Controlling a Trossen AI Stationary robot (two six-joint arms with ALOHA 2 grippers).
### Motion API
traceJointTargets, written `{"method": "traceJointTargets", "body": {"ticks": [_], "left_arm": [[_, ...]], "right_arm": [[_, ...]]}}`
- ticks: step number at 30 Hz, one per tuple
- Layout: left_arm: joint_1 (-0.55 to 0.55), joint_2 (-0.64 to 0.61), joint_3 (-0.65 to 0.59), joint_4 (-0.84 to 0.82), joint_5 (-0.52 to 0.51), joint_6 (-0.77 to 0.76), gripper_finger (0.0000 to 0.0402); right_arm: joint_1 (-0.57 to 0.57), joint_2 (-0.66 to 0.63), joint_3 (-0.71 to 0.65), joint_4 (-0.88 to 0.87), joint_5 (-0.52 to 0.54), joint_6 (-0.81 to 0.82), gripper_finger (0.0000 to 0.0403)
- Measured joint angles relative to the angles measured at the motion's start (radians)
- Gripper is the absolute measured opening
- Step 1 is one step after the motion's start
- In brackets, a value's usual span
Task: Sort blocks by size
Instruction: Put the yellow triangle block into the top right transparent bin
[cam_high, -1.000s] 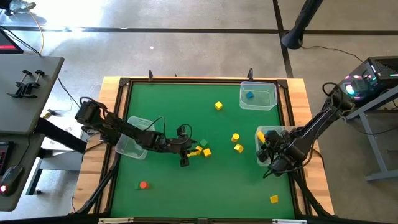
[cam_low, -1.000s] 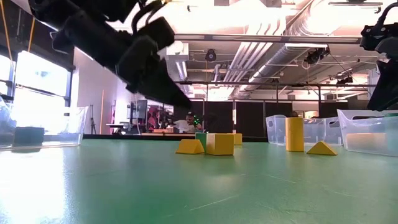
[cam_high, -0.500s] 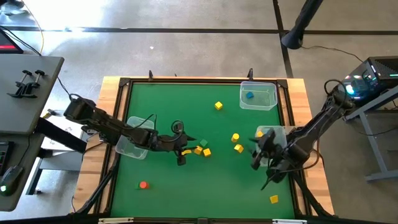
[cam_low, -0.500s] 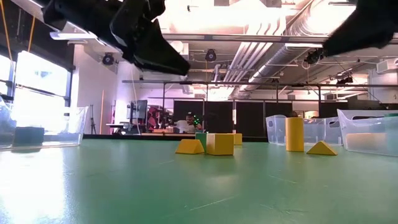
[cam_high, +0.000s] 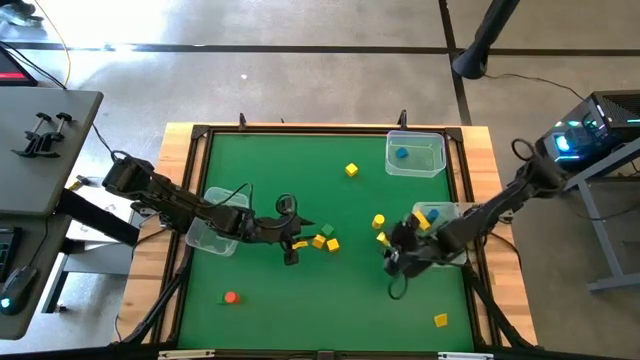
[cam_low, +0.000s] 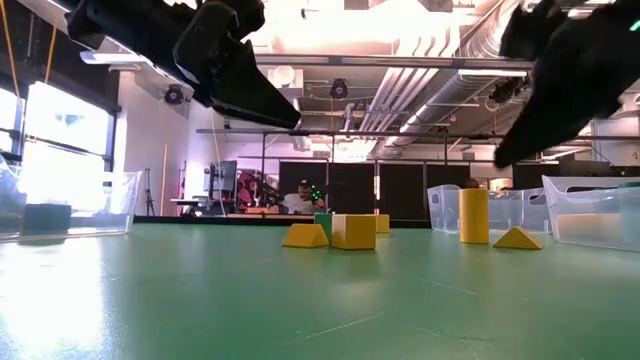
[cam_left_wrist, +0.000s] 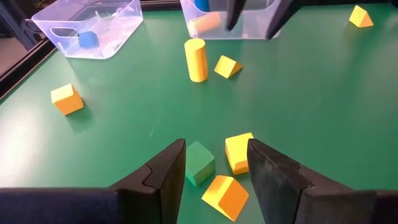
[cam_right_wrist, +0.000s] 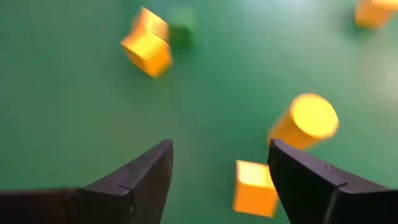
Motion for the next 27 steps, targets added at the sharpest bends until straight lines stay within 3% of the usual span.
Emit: {"method": "traceJointTargets", "body": {"ticks": [8, 17, 22, 27], "left_arm": [[0.000, 0.000, 0.000, -0.017, 0.000, -0.001, 0.0158], [0.000, 0.000, 0.000, -0.023, 0.000, -0.001, 0.0158], [0.000, 0.000, 0.000, -0.026, 0.000, -0.009, 0.0158], [0.000, 0.000, 0.000, -0.028, 0.001, -0.009, 0.0158]], "right_arm": [[-0.163, 0.097, -0.001, -0.088, -0.173, 0.044, 0.0271], [-0.239, 0.190, 0.002, -0.077, -0.306, 0.043, 0.0265], [-0.237, 0.199, 0.003, -0.060, -0.326, 0.042, 0.0226], [-0.237, 0.200, 0.004, -0.051, -0.354, 0.032, 0.0154]]}}
